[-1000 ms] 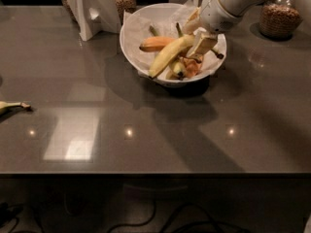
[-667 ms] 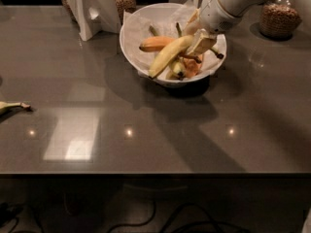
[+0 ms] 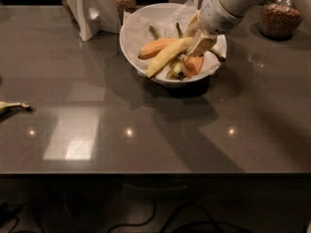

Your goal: Pick banana from white bowl

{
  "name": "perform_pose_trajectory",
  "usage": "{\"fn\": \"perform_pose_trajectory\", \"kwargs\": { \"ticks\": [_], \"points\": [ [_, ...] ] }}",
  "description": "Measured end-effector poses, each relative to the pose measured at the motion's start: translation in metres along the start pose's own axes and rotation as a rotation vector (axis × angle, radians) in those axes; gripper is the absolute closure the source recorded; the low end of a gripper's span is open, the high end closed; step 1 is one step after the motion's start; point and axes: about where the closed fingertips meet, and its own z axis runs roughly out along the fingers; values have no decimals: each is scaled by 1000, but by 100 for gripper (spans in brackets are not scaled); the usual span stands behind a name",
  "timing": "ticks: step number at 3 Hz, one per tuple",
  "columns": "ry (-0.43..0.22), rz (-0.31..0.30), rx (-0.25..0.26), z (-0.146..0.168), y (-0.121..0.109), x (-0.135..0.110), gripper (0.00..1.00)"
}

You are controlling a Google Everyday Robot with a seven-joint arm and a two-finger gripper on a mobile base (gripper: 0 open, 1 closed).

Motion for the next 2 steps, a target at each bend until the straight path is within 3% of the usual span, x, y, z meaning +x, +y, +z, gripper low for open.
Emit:
{"fn": "perform_pose_trajectory", "kwargs": {
  "ticks": [2],
  "points": [
    [-14,33,-16,-42,9,1,100]
  ]
}}
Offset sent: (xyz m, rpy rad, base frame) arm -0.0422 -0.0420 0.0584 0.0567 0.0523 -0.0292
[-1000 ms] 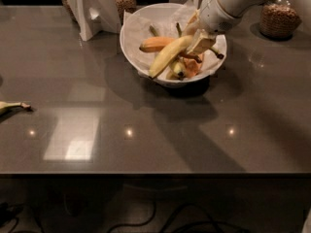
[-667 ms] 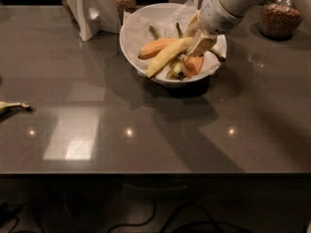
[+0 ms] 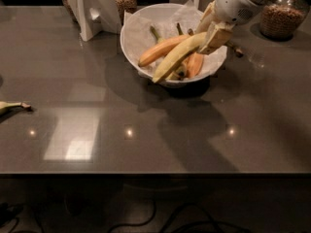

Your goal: Pick banana from white bowl

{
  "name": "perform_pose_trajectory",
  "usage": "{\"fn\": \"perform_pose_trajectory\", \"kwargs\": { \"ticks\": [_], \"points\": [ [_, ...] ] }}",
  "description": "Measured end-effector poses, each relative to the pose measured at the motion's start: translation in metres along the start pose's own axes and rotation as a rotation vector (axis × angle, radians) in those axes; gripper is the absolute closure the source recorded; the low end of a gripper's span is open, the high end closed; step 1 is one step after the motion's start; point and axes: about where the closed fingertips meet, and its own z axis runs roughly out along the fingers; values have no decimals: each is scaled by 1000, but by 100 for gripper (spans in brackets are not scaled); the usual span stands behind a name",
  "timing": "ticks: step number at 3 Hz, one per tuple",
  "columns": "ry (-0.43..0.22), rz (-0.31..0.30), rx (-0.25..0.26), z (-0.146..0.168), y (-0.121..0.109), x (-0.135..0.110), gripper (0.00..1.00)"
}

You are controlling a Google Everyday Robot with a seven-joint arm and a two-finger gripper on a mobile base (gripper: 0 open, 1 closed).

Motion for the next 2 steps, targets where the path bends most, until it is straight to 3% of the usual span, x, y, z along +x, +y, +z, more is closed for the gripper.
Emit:
{"fn": "perform_pose_trajectory", "kwargs": {
  "ticks": [2],
  "points": [
    [-161,113,3,-72,42,20,100]
  ]
}}
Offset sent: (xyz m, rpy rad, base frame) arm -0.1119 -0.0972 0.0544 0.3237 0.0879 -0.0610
